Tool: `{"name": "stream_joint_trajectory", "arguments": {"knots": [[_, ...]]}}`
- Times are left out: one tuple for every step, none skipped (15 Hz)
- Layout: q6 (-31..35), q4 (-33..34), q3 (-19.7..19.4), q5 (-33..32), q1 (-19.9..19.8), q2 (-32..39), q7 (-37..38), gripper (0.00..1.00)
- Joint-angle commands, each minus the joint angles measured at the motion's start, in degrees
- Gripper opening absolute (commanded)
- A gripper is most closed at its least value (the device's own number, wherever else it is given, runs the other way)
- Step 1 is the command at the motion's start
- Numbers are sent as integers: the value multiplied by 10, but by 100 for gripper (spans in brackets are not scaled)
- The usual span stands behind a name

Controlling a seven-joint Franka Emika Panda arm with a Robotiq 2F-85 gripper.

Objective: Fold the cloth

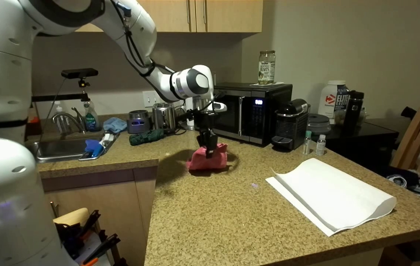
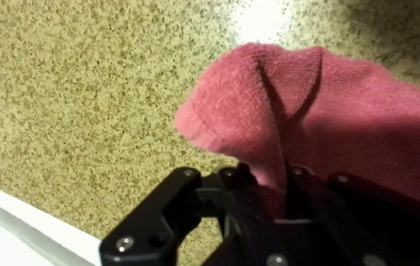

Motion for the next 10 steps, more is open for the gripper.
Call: {"name": "stream_joint_trajectory", "arguments": {"knots": [[-30,19,12,-36,14,15,24,5],[-33,21,14,-44,19,19,28,5],[-35,23,16,-49,23,23,28,5],[-37,26,16,-59,26,28,31,5],[-40,28,17,-65,30,31,32,5],[-41,29,17,-73,32,35,33,5],[-42,30,16,-80,35,38,35,5],[-44,30,15,-87,37,41,38,5],[-45,31,15,-93,39,43,40,5],[-47,31,14,-101,41,44,43,5]]}}
